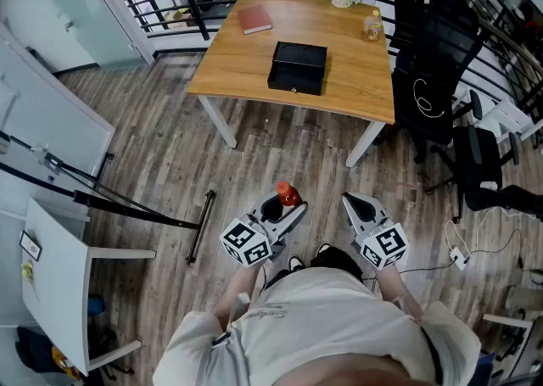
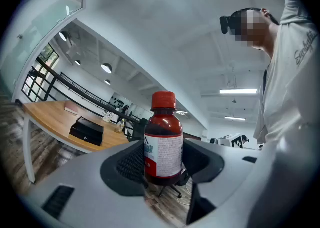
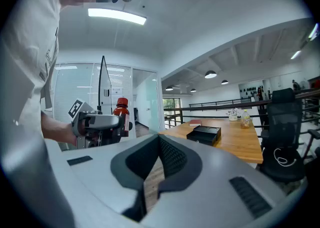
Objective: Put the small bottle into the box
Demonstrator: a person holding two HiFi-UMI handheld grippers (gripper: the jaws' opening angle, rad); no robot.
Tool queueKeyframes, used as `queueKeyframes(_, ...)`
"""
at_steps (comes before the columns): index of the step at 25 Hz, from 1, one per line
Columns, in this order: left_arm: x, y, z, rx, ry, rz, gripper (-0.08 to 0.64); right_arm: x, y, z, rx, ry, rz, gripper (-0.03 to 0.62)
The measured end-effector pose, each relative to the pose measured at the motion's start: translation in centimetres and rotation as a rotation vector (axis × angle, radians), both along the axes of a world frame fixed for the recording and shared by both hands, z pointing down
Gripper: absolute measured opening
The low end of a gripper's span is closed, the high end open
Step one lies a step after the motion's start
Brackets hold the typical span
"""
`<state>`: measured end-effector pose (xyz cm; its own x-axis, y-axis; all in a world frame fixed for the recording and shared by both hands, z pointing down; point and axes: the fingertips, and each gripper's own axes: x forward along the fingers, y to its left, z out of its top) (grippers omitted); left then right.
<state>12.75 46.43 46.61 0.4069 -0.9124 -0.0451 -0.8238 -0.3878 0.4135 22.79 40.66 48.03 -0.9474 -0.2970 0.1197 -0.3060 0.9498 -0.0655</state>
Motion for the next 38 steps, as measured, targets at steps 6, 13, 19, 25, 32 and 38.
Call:
queueKeyframes(6,-0.6,-0.9,-0.4,0.016,-0.034,0.009,0.225,-0.2,-1.2,-0.5,0.007,-0.003,0.026,-0.005)
queueKeyframes(13,-2.0,-2.9,0.9,-0.01,-0.017,-0.001,0.225,-1.0,-3.2,0.2,0.016,0.021,0.037,-0.005)
queueKeyframes(19,-3.1,-6.8,2.0,-0.061,-0.026,-0.013,0.225,-2.6,-7.3,2.9,-0.04,0.042,0.022,-0.005)
queueKeyframes(25,-5.2,-14.4,0.6,-0.082,-0.042,0.002,0.225,-6.7,-15.5,0.8,0.011,-0.035,0.002,-0.005)
queueKeyframes(32,-5.2,-21.8,-1.0,-0.071,-0.057,-0.005,0.225,-9.5,-22.9,0.2,-0.024,-0.091,-0.045,-0.005)
queueKeyframes(38,-7.6,-25.4,0.1,-0.107,-0.017,-0.058,0.225,-10.7,-27.5,2.1,-0.052,-0.064,-0.044,-0.005)
